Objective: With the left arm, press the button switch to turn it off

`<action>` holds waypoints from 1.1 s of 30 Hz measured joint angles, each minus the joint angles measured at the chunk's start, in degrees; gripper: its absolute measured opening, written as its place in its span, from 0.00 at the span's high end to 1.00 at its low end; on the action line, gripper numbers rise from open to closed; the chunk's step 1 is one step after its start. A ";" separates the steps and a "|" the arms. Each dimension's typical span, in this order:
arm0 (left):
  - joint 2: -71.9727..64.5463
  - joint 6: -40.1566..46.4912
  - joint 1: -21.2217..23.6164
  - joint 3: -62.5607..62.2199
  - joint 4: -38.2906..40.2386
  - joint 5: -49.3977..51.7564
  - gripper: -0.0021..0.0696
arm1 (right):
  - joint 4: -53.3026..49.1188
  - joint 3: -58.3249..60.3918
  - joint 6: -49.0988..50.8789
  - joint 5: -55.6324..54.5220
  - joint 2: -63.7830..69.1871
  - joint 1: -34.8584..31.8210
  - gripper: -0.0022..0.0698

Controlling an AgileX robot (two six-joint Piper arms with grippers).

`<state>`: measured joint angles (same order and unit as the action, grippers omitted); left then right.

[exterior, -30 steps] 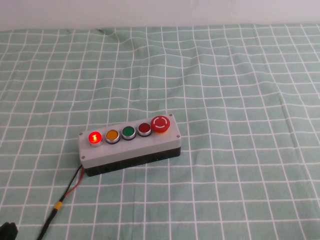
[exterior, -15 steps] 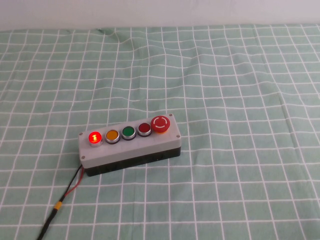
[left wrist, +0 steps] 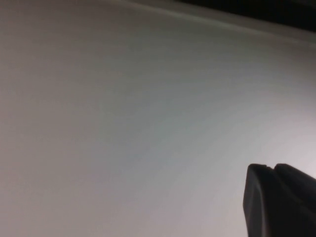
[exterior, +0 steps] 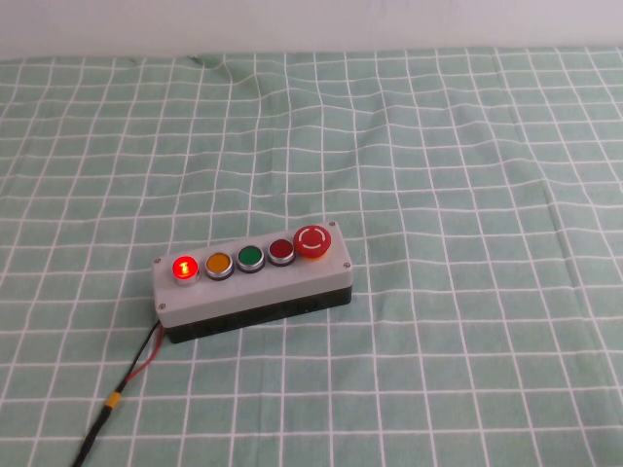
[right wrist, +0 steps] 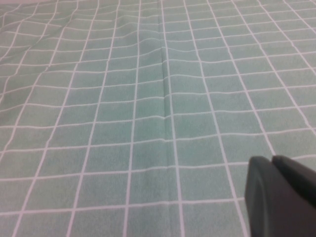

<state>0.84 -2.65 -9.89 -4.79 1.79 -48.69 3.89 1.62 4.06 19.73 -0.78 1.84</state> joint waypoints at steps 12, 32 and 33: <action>-2.38 0.00 0.00 -32.03 0.00 41.46 0.98 | 0.00 0.00 0.00 0.00 0.00 0.00 0.99; -29.54 -2.70 0.00 -46.47 7.06 70.57 0.98 | 0.00 0.00 0.00 0.00 0.00 0.00 0.99; -30.92 -2.20 0.00 -46.98 7.06 72.57 0.98 | 0.00 0.00 0.00 0.00 0.00 0.00 0.99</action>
<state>-30.08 -4.84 -9.89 -51.77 8.85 23.88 3.89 1.62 4.06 19.73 -0.78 1.84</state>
